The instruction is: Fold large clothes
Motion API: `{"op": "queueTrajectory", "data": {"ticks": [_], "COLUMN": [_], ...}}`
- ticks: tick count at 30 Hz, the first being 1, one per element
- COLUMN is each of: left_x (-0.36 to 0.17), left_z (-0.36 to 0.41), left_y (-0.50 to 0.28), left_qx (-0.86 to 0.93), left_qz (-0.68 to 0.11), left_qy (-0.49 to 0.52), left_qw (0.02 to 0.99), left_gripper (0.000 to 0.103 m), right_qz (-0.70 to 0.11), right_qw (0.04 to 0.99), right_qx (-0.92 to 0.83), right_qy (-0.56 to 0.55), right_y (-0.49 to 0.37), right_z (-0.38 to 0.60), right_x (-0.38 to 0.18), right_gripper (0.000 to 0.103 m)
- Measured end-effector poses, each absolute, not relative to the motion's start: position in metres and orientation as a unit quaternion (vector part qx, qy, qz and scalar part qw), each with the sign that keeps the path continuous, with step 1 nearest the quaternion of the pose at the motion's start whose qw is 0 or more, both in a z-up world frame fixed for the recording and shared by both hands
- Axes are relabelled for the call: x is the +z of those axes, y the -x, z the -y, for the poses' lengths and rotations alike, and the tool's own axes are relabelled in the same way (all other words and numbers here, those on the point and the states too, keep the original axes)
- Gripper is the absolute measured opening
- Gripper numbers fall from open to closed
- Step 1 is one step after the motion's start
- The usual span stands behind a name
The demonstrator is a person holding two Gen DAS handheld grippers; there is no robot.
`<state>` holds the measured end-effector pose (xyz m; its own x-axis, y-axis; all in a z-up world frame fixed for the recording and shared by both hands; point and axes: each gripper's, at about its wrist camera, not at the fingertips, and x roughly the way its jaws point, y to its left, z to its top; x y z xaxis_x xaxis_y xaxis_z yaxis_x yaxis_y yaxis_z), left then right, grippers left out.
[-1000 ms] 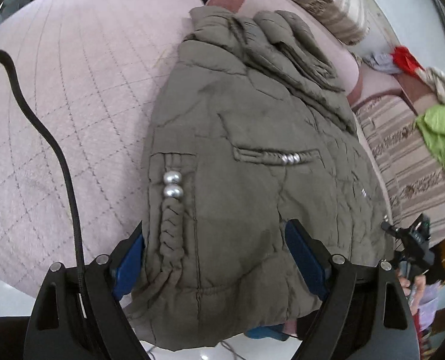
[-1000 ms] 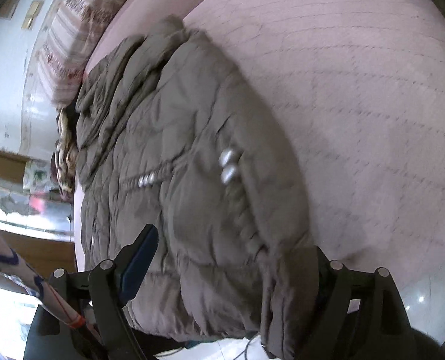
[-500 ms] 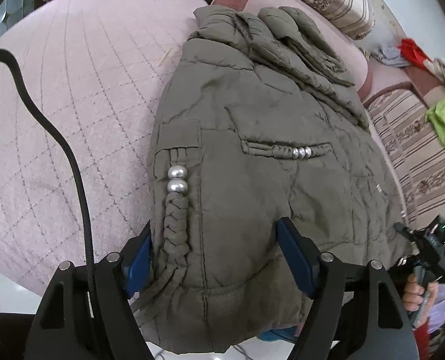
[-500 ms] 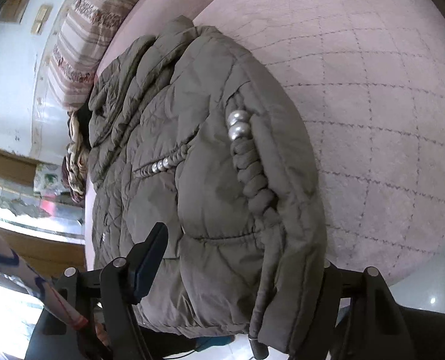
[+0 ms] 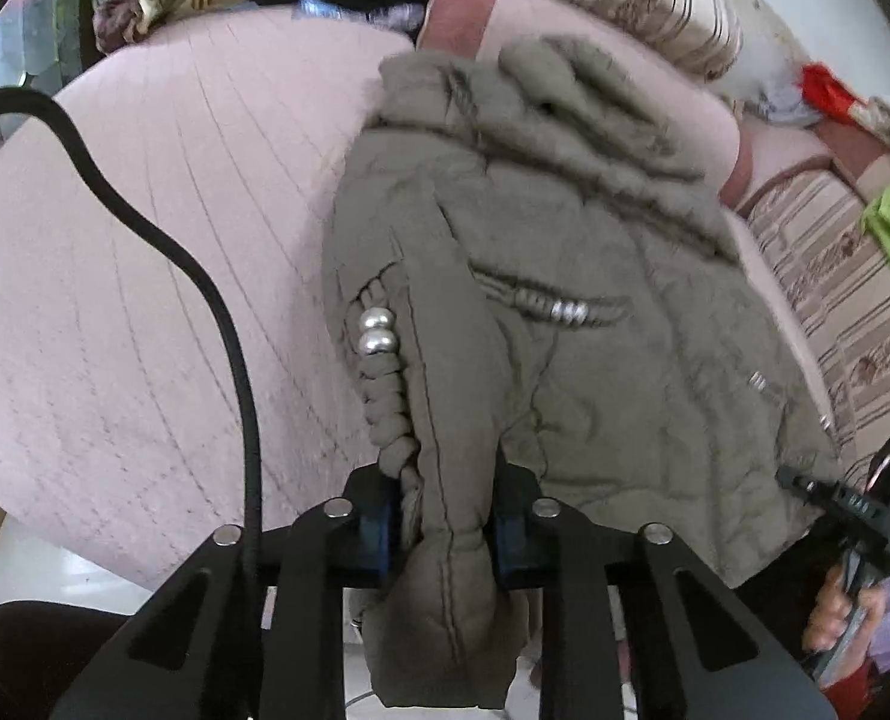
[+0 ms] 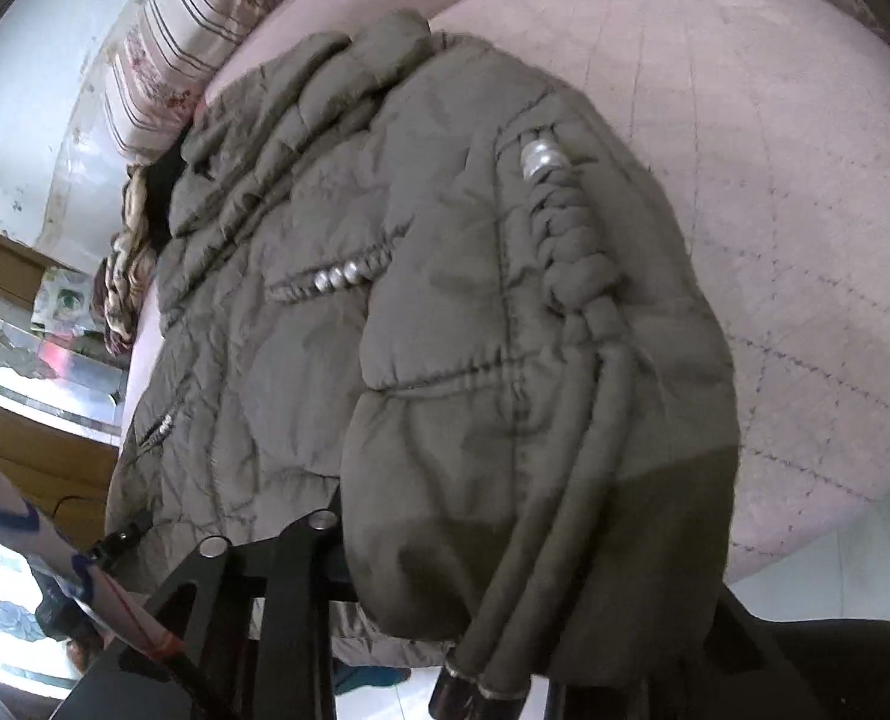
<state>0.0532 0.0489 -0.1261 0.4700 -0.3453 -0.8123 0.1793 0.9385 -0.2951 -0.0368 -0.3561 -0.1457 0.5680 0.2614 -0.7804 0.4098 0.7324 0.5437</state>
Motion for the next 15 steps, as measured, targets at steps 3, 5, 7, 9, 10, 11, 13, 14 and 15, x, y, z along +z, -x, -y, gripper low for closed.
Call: {"op": "queueTrajectory", "data": {"ticks": [3,5,7,9,10,11,13,14,15], "left_x": [-0.106,-0.101,-0.099,-0.1,-0.101,-0.103,-0.102,-0.1,-0.098], "left_z": [-0.052,-0.056,-0.059,-0.066,-0.068,-0.07,-0.071,-0.07,-0.069], "left_y": [-0.044,-0.039,-0.034,-0.025,-0.022,-0.019,-0.019,-0.022,-0.025], "left_qx": [-0.151,-0.149,-0.148,-0.148,-0.147,-0.145,-0.141,-0.141,-0.142], "left_qz": [-0.47,-0.469,-0.472,-0.475,-0.476,-0.479,-0.483,-0.485,-0.485], "left_qy": [0.085,0.087,0.093,0.101,0.103,0.102,0.101,0.099,0.097], "left_qw": [0.865,0.866,0.864,0.862,0.861,0.86,0.858,0.857,0.858], "left_gripper": [0.019,0.018,0.018,0.018,0.018,0.018,0.018,0.018,0.018], "right_qz": [-0.442,-0.434,-0.431,-0.429,-0.429,-0.429,-0.433,-0.436,-0.436], "right_qw": [0.822,0.824,0.824,0.826,0.828,0.829,0.828,0.828,0.829], "right_qx": [-0.043,-0.032,-0.022,-0.012,-0.009,-0.008,-0.006,-0.005,-0.005], "right_qy": [-0.355,-0.362,-0.366,-0.364,-0.362,-0.359,-0.356,-0.354,-0.35], "right_y": [0.045,0.052,0.061,0.072,0.076,0.081,0.083,0.083,0.08], "right_z": [0.351,0.348,0.346,0.345,0.344,0.344,0.343,0.343,0.343], "right_x": [-0.129,-0.121,-0.114,-0.106,-0.104,-0.101,-0.099,-0.097,-0.095], "right_gripper": [0.029,0.027,0.027,0.027,0.027,0.027,0.027,0.027,0.027]}}
